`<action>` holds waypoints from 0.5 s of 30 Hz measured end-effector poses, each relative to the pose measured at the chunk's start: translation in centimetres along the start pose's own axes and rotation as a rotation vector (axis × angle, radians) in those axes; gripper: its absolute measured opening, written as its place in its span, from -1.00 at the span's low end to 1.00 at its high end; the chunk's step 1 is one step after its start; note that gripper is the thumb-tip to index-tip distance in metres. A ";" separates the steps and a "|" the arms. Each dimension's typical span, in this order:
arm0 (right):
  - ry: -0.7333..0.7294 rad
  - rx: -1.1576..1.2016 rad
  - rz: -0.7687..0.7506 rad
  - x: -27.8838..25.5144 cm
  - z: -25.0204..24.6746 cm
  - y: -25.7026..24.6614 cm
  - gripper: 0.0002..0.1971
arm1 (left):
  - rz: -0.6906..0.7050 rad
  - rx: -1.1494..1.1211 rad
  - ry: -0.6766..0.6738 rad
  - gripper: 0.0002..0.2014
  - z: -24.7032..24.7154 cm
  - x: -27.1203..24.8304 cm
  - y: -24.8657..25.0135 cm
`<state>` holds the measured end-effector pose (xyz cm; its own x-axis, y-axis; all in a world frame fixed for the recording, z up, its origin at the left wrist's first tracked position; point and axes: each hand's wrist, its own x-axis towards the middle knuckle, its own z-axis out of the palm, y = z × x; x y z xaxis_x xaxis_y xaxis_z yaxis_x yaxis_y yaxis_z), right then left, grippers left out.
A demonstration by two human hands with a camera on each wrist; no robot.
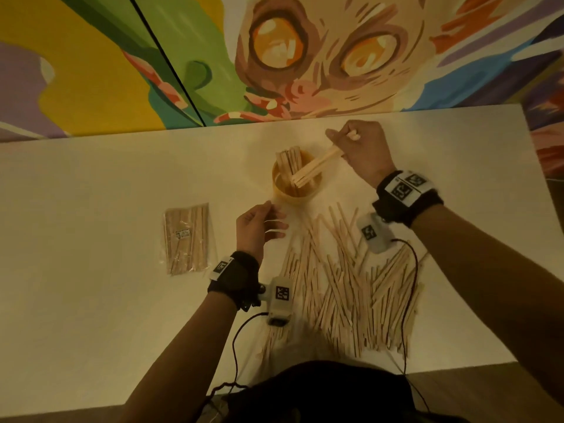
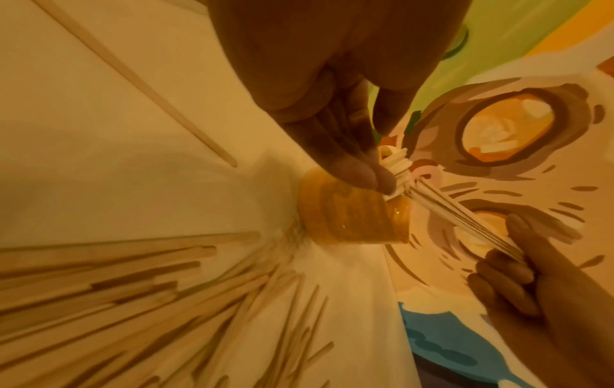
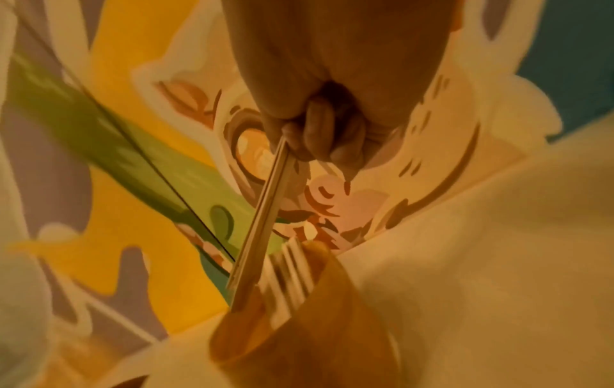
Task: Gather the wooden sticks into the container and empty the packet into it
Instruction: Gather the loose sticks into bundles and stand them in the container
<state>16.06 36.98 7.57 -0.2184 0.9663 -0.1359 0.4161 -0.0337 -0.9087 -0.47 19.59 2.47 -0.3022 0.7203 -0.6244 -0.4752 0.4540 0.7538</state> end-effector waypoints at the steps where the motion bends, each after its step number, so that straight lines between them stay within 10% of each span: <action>1: -0.018 -0.079 -0.033 0.8 0.1 0.0 -0.59 | -0.010 0.011 0.004 -0.74 -0.3 0.0 -0.3; 15: -0.391 -0.849 -0.220 1.4 3.9 0.4 -0.60 | -0.098 0.240 0.002 -0.74 -3.4 -2.3 -4.1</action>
<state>12.48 37.30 5.51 -0.5830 0.7702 -0.2585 0.7978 0.4828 -0.3611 -0.63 14.31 0.17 -0.2664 0.6658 -0.6970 -0.2926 0.6331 0.7166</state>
